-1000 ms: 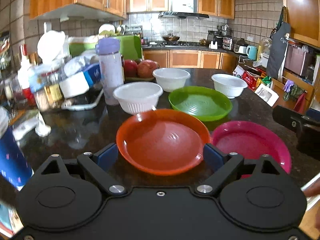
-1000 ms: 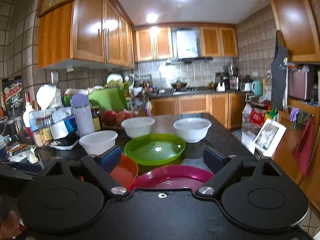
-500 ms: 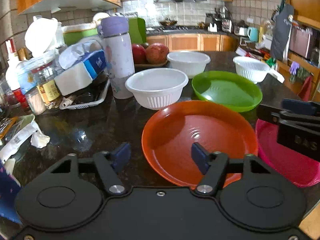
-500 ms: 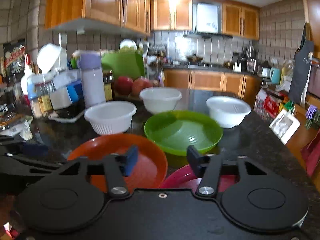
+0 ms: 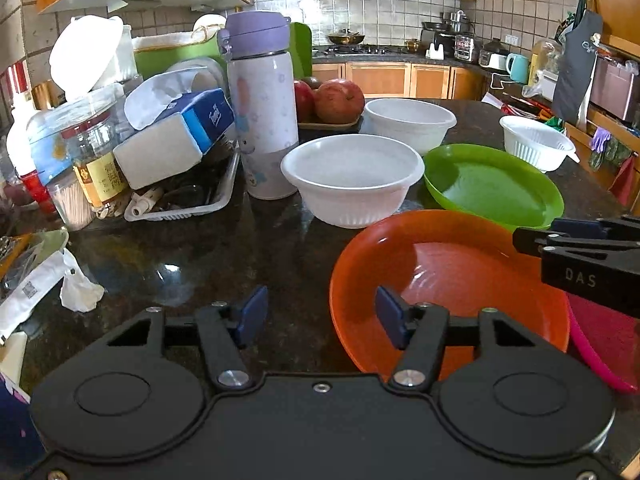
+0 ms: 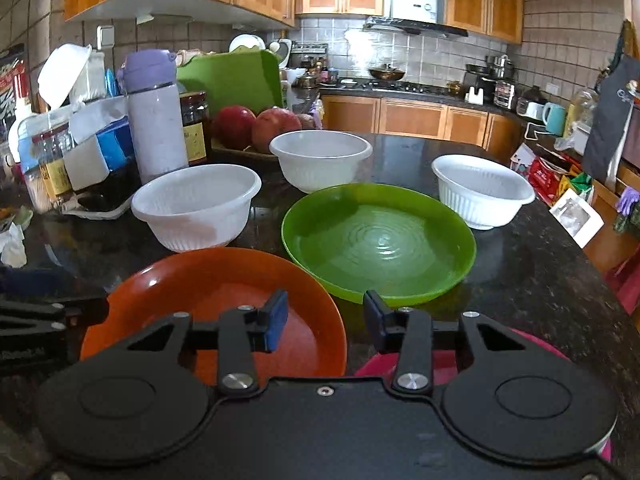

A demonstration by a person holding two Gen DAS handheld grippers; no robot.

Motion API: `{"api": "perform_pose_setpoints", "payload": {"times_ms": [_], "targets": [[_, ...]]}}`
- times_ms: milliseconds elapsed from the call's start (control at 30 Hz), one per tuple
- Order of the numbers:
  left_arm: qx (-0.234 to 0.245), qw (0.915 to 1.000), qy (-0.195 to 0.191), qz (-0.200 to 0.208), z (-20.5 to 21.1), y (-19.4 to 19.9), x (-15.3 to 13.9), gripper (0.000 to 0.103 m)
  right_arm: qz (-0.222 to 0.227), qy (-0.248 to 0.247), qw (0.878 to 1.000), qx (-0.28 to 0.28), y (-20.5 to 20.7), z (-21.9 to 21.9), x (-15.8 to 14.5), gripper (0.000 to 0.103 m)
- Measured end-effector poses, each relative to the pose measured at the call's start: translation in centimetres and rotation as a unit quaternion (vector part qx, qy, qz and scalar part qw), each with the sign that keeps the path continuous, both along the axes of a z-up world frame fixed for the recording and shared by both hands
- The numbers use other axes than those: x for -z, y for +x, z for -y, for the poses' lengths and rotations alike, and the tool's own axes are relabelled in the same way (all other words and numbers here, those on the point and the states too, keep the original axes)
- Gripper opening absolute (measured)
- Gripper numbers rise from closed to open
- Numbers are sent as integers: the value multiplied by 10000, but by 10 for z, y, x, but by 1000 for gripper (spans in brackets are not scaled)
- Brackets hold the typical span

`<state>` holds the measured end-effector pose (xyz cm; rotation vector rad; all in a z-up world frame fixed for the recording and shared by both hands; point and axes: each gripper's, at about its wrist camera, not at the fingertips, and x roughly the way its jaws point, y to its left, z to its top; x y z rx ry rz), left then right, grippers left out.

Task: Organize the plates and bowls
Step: 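Reach the left gripper to the orange plate rim and grasp it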

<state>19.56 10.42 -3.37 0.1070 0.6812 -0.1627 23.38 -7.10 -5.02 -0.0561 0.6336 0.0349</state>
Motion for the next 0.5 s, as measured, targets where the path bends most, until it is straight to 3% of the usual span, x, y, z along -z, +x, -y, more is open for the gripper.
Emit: {"api": "perform_pose_setpoints", "payload": {"times_ms": [167,333,500], "targets": [[11,9998,74,-190,4,7,1,55,-259,141,9995,-104,15,6,5,30],[-106,9990,85,-423,4,18,6,42,-438,227,9987,-148,21,12,11,30],[-141,9977,-25,-668,2,26,11,35,-548,250,9980,-173,26,13,16,29]]}}
